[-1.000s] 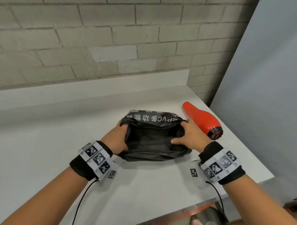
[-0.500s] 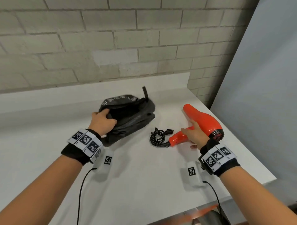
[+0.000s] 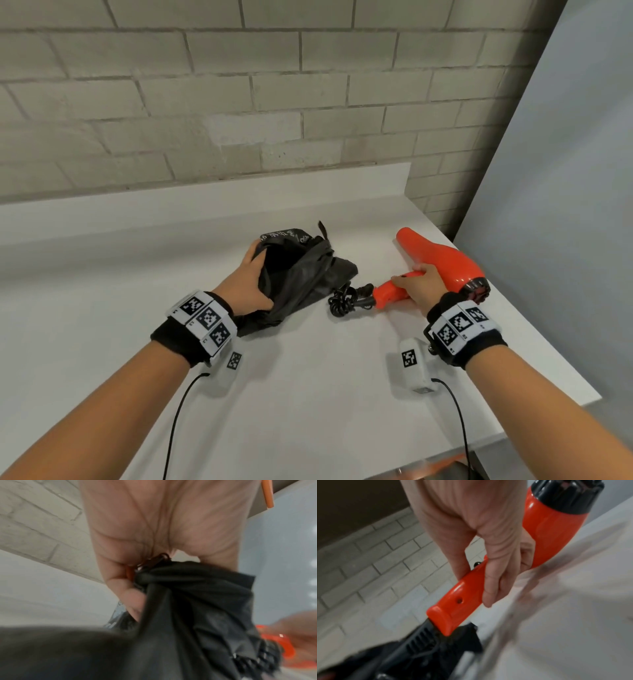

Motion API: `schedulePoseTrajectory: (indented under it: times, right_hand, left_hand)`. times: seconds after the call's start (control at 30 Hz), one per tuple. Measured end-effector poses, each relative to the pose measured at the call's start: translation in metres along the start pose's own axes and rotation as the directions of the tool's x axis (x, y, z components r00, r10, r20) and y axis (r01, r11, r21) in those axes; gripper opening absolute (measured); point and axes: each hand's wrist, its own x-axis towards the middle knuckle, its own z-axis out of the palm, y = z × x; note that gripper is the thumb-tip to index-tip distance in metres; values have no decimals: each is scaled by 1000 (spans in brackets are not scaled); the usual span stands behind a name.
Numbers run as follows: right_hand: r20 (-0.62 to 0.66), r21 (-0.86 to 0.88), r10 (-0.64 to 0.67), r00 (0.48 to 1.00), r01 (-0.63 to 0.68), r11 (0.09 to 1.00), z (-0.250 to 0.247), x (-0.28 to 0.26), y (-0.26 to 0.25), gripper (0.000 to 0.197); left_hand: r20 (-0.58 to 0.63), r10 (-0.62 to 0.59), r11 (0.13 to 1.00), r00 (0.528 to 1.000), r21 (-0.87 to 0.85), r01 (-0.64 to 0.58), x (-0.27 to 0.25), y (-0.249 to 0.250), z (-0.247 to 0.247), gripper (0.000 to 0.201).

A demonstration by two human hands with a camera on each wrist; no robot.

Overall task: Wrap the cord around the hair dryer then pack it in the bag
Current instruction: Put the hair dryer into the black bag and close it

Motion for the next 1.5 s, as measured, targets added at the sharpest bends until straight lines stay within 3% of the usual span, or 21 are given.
schedulePoseTrajectory:
  times: [0.13,0.3,0.4,0.57,0.67,0.8,0.9,1.0,1.07,1.17,1.27,1.33,1.43,1.5]
  right_hand:
    - [-64,328,-156,986,168,930,-11,-10,-33,51]
    - [-177,542,-456,872,473,694,-19,-37,-78,45]
    - [-220,546,-538,814,560,623,-11,-45,-82,46]
    - [-142,432,-632,762,622,653,13,-38,-51,50]
    - [-37,276,-680,732,662,697,26,-33,-35,56]
    - [117,128,-708,697,696,707,32,-29,-35,56]
    - [164,60,-750,640,753,655,26,-26,-46,55]
    - [246,-15,-771,587,798,602,18,-23,-51,56]
    - [310,-61,-756,576,806,589,17,-23,-50,59]
    - [360,-87,-751,553,822,563,21,-24,-45,60]
    - [402,-129,-742,536,836,534,21,-25,-42,62]
    - [426,-150,-728,537,836,529,20,-26,-42,62]
    - [450,-185,-714,536,838,513,17,-29,-42,55]
    - [472,-220,-704,531,844,490,16,-32,-41,46]
  left_hand:
    - [68,-2,998,998,64,-2,2,-1,3,112]
    - [200,94,995,975,4,-97,9,6,5,105]
    - [317,101,995,943,-41,-93,13,16,1,98]
    - [487,37,970,873,-227,85,18,18,-8,96]
    - [537,19,975,843,-197,103,22,21,-13,101]
    - [419,-35,987,907,-127,97,32,21,-27,107]
    - [265,-69,992,962,-88,95,37,23,-44,107]
    - [112,-81,983,990,-155,98,44,25,-62,102]
    - [72,-87,975,994,-197,100,46,29,-71,104]
    - [136,-26,971,990,-231,57,42,38,-73,109]
    - [152,33,942,988,-336,20,44,40,-72,101]
    - [131,-5,962,991,-271,41,47,36,-74,96]
    - [59,-94,995,994,-34,97,50,32,-76,89]
    - [-16,-143,989,990,-30,142,52,32,-74,79]
